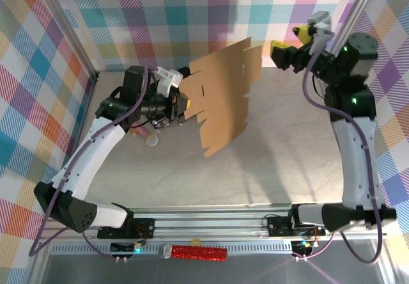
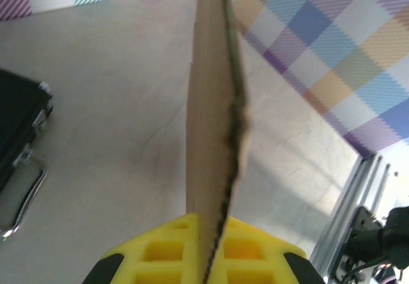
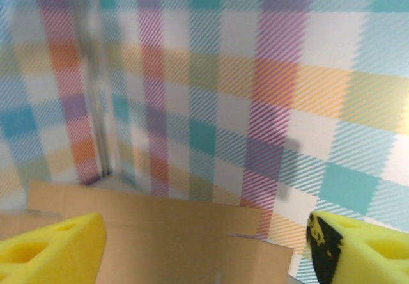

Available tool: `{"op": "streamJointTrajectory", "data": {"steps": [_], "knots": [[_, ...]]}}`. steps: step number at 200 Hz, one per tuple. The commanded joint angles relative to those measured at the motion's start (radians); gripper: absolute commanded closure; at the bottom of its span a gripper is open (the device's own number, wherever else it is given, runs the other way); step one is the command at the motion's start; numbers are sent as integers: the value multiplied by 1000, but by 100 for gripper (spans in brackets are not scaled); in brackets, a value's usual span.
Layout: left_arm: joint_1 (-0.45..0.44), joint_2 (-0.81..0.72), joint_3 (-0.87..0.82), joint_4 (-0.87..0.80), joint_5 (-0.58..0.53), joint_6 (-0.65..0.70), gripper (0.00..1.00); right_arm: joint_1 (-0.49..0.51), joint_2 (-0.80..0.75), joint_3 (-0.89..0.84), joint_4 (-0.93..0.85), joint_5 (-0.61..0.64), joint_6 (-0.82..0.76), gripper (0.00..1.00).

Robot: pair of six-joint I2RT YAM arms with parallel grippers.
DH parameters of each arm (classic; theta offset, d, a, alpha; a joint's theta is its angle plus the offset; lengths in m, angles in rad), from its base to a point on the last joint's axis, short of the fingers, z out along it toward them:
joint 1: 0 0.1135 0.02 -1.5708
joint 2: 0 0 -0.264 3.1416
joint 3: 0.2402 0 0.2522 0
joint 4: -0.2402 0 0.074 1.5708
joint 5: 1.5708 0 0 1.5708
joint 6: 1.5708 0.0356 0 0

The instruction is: Fold the paper box

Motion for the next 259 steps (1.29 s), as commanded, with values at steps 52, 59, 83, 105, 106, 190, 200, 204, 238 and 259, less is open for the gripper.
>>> {"op": "streamJointTrajectory", "data": {"steps": [52,59,83,105,106,190,200,204,238,259], "knots": [[-30,-135,-203,-53,-258,223,100,75,187,125,-324,-270,-561,28],[-30,-141,-221,-42,-273,233,100,89,189,112,-265,-261,-474,29],[-30,-146,-273,9,-336,245,100,212,176,34,-52,59,-24,37],[-32,-148,-321,86,-406,219,100,306,206,146,-271,447,455,34],[-32,-149,-325,93,-409,217,100,306,209,157,-290,457,482,34],[-65,-138,-468,363,-498,125,100,409,240,123,-714,302,1877,36],[-67,-137,-471,401,-507,115,100,415,277,174,-738,288,1924,33],[-67,-136,-472,403,-507,113,100,423,293,206,-761,300,1939,32],[-77,-140,-486,423,-519,97,100,476,383,337,-849,379,2086,24],[-83,-145,-494,428,-522,95,100,478,413,317,-812,370,2121,25]]}}
